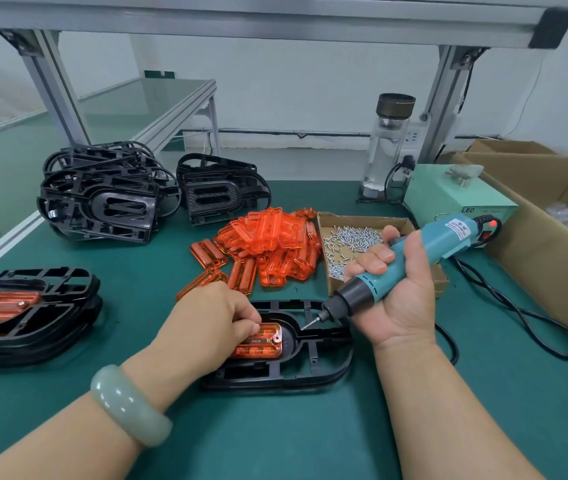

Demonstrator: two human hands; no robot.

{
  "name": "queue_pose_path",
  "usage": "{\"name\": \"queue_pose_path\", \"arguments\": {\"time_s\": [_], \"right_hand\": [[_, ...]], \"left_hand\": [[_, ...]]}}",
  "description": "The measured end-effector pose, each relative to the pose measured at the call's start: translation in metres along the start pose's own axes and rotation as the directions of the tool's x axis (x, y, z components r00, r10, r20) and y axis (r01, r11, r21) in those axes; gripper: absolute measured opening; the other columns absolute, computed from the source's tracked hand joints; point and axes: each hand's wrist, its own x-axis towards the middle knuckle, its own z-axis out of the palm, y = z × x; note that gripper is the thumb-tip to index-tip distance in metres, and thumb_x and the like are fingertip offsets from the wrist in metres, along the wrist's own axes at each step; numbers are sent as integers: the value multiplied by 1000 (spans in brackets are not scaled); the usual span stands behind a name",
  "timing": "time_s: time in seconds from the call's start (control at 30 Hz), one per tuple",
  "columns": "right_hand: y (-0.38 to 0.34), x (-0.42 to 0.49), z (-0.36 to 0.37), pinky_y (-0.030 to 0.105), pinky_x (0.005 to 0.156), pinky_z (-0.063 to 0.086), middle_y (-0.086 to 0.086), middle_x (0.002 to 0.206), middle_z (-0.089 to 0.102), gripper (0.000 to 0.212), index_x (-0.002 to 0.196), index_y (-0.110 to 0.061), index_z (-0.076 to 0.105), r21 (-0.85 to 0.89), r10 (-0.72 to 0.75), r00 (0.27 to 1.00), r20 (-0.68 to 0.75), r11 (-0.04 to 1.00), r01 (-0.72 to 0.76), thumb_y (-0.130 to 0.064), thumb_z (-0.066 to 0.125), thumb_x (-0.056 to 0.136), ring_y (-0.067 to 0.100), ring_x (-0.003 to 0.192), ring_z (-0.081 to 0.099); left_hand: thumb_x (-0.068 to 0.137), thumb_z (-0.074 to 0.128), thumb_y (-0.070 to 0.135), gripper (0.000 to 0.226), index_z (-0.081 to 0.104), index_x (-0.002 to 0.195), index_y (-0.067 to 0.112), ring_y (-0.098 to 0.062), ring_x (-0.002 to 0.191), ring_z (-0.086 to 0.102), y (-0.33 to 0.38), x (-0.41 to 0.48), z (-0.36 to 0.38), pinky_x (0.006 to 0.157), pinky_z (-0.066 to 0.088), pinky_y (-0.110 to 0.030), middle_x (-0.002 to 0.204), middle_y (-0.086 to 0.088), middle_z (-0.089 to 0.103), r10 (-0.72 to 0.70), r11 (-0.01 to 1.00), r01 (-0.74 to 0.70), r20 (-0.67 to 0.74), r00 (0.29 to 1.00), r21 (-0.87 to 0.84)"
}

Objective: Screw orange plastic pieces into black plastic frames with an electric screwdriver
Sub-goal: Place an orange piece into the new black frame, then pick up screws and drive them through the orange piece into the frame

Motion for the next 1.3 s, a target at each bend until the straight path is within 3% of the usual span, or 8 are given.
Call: {"name": "queue_pose_path", "arguments": {"time_s": [0.17, 0.33, 0.4, 0.5, 0.9, 1.0, 1.2, 1.3], "right_hand": [[1, 0, 1, 17, 51, 43, -11, 58, 46, 23, 90, -21, 56, -15, -2, 1000, 1, 1000, 2, -42, 57, 82, 2, 44, 44], [0, -1, 0, 17, 51, 44, -11, 58, 46, 22, 90, -20, 55, -9, -2, 1000, 6, 1000, 2, -41, 55, 84, 2, 44, 44], [0, 0, 1, 17, 51, 44, -11, 58, 46, 22, 90, -20, 55, -10, -10, 1000, 7, 1000, 10, -41, 55, 84, 2, 44, 45], [0, -1, 1, 17, 51, 45, -11, 58, 47, 22, 90, -20, 56, -9, -12, 1000, 8, 1000, 12, -41, 55, 85, 2, 44, 45], [-5, 0, 1, 18, 51, 44, -11, 58, 46, 22, 91, -20, 57, -31, -42, 999, 6, 999, 42, -41, 55, 85, 3, 45, 44], [-10, 0, 1, 18, 50, 44, -11, 58, 45, 20, 91, -20, 57, -42, -63, 998, 4, 997, 63, -40, 54, 86, 3, 44, 44], [-16, 2, 1, 18, 50, 45, -10, 58, 44, 20, 91, -21, 57, -6, -86, 996, -18, 996, 86, -39, 54, 85, 3, 43, 44], [-17, 3, 0, 18, 50, 44, -10, 57, 44, 20, 90, -21, 57, 1, -86, 996, -28, 996, 86, -40, 54, 86, 3, 43, 44]], "left_hand": [[83, 70, 27, 6, 71, 85, 31, -9, 87, 50, 1, -7, 9, 77, 36, -23, 91, 9, 52, 40, 999, -38, -60, 997, 34], [83, 68, 27, 15, 65, 75, 39, -8, 84, 52, -4, -10, 0, 78, 40, -24, 86, 13, 51, 114, 993, -113, -50, 992, 33], [83, 67, 32, 8, 70, 84, 40, -7, 88, 54, -7, -11, -5, 79, 39, -21, 86, 17, 50, 143, 982, -146, 35, 989, 118], [85, 63, 35, 18, 71, 101, 40, -8, 95, 56, -6, -13, -6, 80, 41, -21, 91, 17, 55, 172, 963, -192, 116, 978, 190], [86, 61, 35, 17, 70, 101, 38, -5, 86, 53, 2, -12, 0, 75, 41, -21, 89, 15, 55, 199, 963, -222, 150, 968, 151], [88, 58, 37, 15, 69, 97, 35, -2, 80, 54, 7, -7, -6, 71, 41, -17, 83, 18, 60, 210, 967, -222, 103, 972, 126], [91, 55, 30, 22, 69, 108, 32, -2, 99, 59, 44, 36, -12, 84, 39, -14, 105, 18, 68, 233, 972, -234, -54, 971, -6], [93, 53, 24, 28, 65, 118, 27, -10, 107, 58, 68, 70, -3, 89, 38, -17, 115, 10, 67, 295, 955, -295, -26, 955, -15]]}}
